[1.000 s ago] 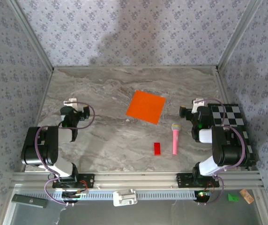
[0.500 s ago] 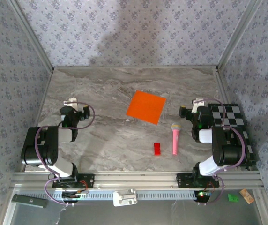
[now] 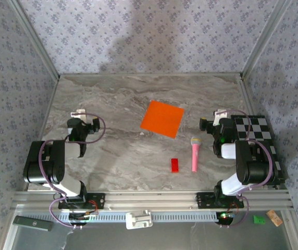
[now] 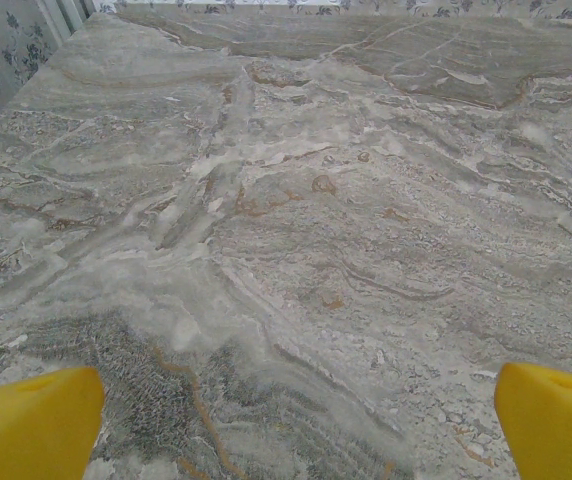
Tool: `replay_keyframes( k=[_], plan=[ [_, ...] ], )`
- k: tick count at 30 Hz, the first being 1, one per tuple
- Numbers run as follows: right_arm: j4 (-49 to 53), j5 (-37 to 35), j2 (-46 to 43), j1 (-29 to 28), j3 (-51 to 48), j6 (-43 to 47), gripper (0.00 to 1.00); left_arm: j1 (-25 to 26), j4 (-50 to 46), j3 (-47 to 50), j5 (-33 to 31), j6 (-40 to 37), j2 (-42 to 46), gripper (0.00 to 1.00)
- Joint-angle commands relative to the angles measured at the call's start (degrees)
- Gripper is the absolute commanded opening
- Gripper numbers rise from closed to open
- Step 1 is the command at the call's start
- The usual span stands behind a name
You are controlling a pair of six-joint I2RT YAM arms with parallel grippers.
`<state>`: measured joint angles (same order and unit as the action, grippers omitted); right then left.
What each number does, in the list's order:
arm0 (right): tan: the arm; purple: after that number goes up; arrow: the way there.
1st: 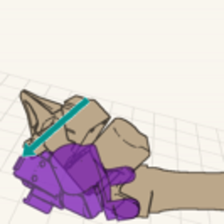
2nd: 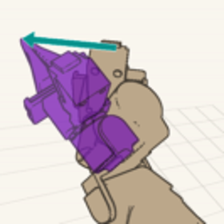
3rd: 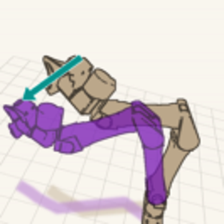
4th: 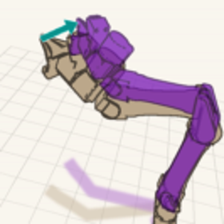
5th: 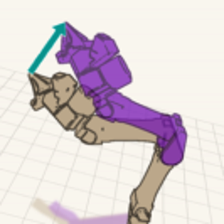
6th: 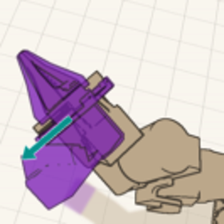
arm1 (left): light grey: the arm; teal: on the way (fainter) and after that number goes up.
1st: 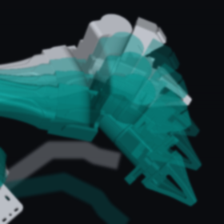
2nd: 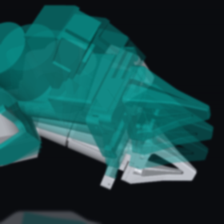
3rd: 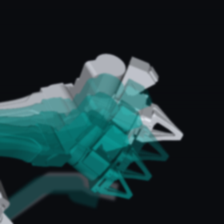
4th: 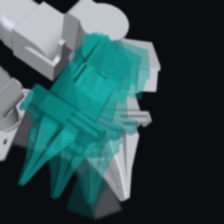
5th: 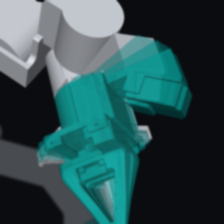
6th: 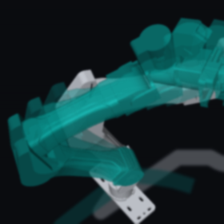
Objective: Fold a paper plane with a square sheet of paper (pick it up from the middle)
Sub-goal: Move the square sheet of paper to the center of the table.
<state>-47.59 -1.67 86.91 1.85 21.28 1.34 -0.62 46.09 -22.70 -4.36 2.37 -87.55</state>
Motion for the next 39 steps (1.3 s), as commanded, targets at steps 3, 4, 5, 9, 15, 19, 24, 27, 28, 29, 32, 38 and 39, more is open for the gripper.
replay_keyframes(
  k=[3,4,5,9,15,19,24,27,28,29,32,38,39],
  plan=[
    [1.0,0.5,0.4,0.1,1.2,0.3,1.00,0.1,0.5,-1.0,-0.4,-0.6,-0.4,1.00],
    [0.9,0.5,0.4,0.1,1.2,0.3,1.00,0.1,0.6,-0.9,-0.4,-0.5,-0.3,1.00],
    [0.7,0.4,0.3,0.1,1.0,0.3,1.00,0.2,0.6,-0.9,-0.5,-0.5,-0.3,1.00],
    [3.6,0.5,-2.5,-0.1,1.7,0.5,1.00,0.2,-1.4,-1.1,-2.2,0.2,2.0,1.00],
    [21.8,-3.5,-11.9,-2.9,9.2,1.0,1.00,-0.1,-14.8,-5.6,-5.7,1.7,9.6,1.00],
    [36.6,-6.6,-14.4,-4.7,18.5,-6.2,1.00,-0.1,-23.6,-10.3,-8.0,7.0,13.3,1.00],
    [56.5,-5.1,-8.7,-5.9,33.9,-20.8,1.00,-0.1,-39.0,-20.0,-5.2,19.1,15.0,1.00],
    [61.8,3.3,-3.0,-7.1,39.9,-24.6,1.00,-0.1,-48.3,-26.3,-0.1,25.1,14.0,1.00],
    [63.1,5.8,-1.0,-7.7,41.7,-25.5,1.00,0.0,-51.3,-28.5,2.3,25.3,13.0,1.00],
    [64.2,8.1,1.0,-8.5,43.3,-26.2,1.00,0.0,-54.1,-30.7,4.7,25.7,11.8,1.00],
    [64.2,12.5,6.4,-11.3,46.2,-29.3,1.00,0.4,-57.5,-34.0,10.2,27.3,9.3,1.00],
    [67.2,13.2,17.1,-16.5,53.8,-32.4,0.96,1.7,-57.9,-35.7,17.1,27.2,5.5,1.00],
    [67.9,12.9,19.0,-17.1,55.2,-32.7,0.95,2.2,-58.0,-35.8,17.1,27.1,5.0,1.00]
  ],
)
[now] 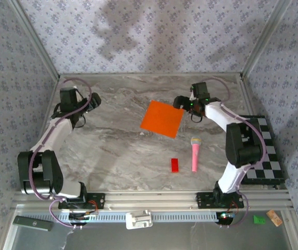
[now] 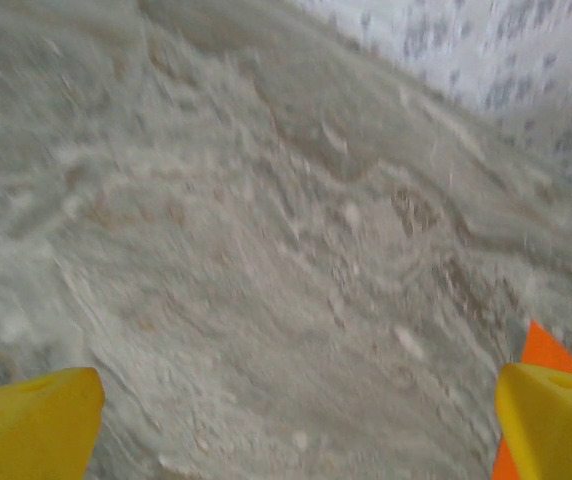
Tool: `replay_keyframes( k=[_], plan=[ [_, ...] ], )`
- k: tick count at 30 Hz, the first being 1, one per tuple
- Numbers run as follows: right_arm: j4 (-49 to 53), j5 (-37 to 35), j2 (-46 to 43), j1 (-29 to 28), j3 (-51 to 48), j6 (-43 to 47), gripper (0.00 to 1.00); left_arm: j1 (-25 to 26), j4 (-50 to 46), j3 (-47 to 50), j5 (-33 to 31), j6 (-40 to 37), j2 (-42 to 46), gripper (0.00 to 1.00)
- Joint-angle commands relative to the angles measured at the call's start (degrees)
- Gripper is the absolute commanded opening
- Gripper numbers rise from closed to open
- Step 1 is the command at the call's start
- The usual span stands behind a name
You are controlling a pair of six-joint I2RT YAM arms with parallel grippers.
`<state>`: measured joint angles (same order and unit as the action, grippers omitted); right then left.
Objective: Fold a paper plane with a square sheet of paper (pick it up from the middle)
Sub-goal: Move the square sheet of paper to the center of the table.
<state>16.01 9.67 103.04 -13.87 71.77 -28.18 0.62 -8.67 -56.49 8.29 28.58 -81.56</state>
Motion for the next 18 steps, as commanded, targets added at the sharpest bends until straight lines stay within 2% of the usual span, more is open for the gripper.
replay_keyframes(
  k=[1,7,18],
  plan=[
    [5.0,1.7,4.8,-2.0,6.3,-3.4,0.94,1.3,-3.4,-2.3,4.4,0.9,-1.4,1.00],
    [8.6,0.8,13.6,-3.9,13.8,-3.9,0.90,2.4,-5.3,-3.7,4.6,1.5,-3.5,1.00],
    [13.2,-1.2,19.4,-8.5,16.6,-2.8,0.90,3.4,-7.2,-4.4,5.0,1.0,-5.9,1.00]
  ],
)
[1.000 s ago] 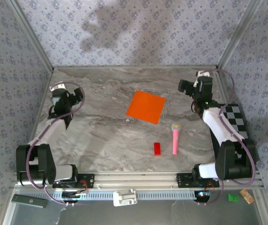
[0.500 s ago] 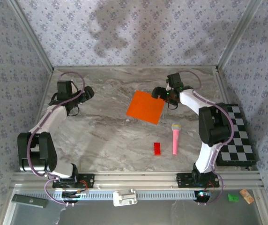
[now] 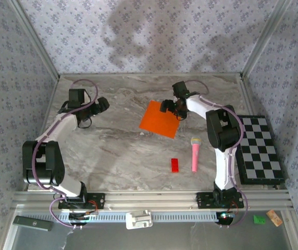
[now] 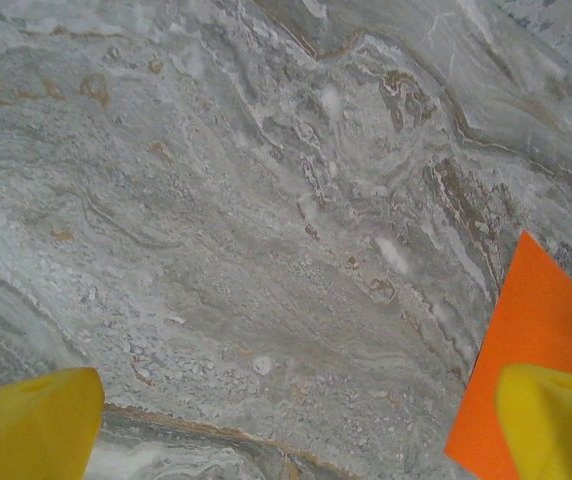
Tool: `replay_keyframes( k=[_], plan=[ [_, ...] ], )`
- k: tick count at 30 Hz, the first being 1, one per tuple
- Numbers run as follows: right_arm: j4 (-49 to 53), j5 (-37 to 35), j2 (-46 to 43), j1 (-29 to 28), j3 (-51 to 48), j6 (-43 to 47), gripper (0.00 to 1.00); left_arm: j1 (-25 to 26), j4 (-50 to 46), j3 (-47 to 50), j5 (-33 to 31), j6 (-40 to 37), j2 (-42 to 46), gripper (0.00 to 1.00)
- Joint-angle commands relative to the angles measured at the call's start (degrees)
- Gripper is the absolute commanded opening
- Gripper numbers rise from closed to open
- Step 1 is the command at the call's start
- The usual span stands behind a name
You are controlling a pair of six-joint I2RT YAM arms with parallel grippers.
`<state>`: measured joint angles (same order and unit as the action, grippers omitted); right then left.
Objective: Fold a paper plane with a square sheet of paper (pick it up from the middle)
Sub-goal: Move the square sheet of paper to the center of the table.
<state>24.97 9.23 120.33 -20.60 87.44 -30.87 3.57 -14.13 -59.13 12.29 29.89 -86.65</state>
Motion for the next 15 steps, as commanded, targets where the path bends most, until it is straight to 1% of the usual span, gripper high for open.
replay_keyframes(
  k=[1,5,11,15],
  plan=[
    [4.5,-0.6,2.3,-2.6,0.7,0.2,0.90,0.6,-1.9,-1.9,1.0,-0.4,-1.0,1.00],
    [5.5,0.5,2.9,-6.4,-0.4,1.6,0.88,1.1,-2.4,-2.1,1.4,-0.6,-1.4,1.00],
    [6.4,4.1,1.4,-15.0,-5.6,3.9,0.85,2.2,-4.9,-2.5,1.4,-0.9,-1.6,1.00],
    [6.7,5.3,0.4,-19.9,-7.5,4.5,0.83,3.7,-8.0,-3.1,1.3,-1.0,-2.1,1.00]
  ],
)
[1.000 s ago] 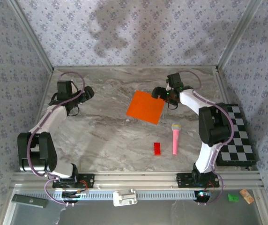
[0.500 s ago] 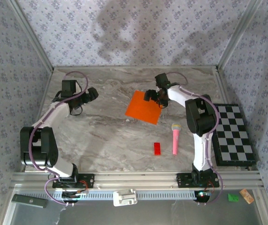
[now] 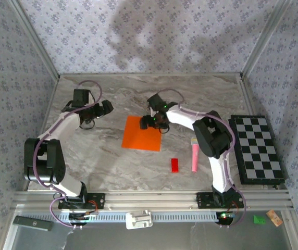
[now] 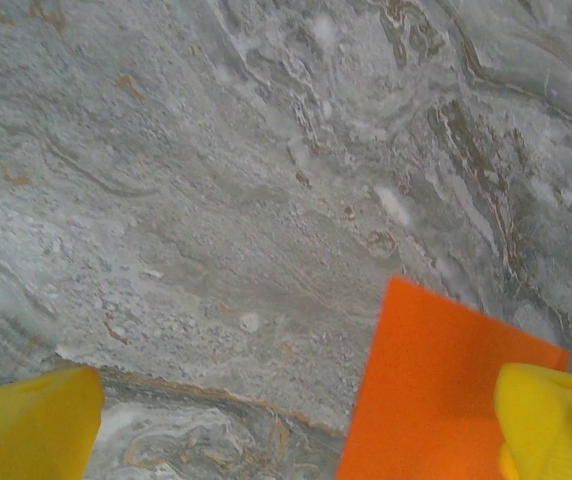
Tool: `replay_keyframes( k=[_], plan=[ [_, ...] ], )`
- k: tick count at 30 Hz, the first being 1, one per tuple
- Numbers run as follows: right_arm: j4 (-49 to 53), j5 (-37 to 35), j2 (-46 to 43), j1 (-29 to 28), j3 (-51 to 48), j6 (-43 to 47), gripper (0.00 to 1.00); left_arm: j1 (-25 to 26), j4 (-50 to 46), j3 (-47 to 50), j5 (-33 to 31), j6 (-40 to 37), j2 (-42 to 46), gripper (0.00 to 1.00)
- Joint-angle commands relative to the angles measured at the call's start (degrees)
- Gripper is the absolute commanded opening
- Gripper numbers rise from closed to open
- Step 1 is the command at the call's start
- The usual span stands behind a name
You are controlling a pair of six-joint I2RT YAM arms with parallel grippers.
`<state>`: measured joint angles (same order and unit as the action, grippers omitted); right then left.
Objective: Fold a paper plane with a square sheet of paper (pick it up from the middle)
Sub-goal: Move the square sheet of paper to the center of the table, then first fold the square sheet of paper in half at the center of the table.
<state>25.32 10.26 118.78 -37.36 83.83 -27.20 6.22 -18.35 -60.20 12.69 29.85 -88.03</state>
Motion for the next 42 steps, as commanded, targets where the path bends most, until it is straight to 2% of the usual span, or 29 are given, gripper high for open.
replay_keyframes(
  k=[1,6,9,17,23,32,42],
  plan=[
    [5.8,5.2,1.4,-3.9,-4.3,0.8,0.82,1.6,-4.9,-2.3,0.8,-1.0,-0.9,1.00],
    [1.2,7.1,-3.9,-3.7,-4.2,-2.8,0.82,5.0,-10.7,-3.7,-1.1,-0.1,-1.5,1.00],
    [-3.5,6.8,-10.0,-1.4,-5.0,-5.7,0.86,7.8,-15.7,-5.3,-3.2,1.9,-1.7,1.00],
    [-8.3,2.6,-21.6,9.9,-17.6,-9.8,1.00,21.0,-23.9,-6.8,-8.8,13.5,-3.7,1.00],
    [-9.1,3.2,-23.1,15.2,-22.3,-10.1,1.00,28.4,-24.2,-8.5,-10.3,20.2,-9.6,1.00],
    [-9.9,4.4,-21.1,16.3,-23.2,-10.5,0.99,33.3,-29.7,-16.7,-12.1,18.4,-21.1,0.89],
    [-10.4,4.4,-21.0,16.5,-24.0,-11.5,0.98,34.4,-31.9,-17.9,-12.5,16.2,-24.6,0.85]
  ],
)
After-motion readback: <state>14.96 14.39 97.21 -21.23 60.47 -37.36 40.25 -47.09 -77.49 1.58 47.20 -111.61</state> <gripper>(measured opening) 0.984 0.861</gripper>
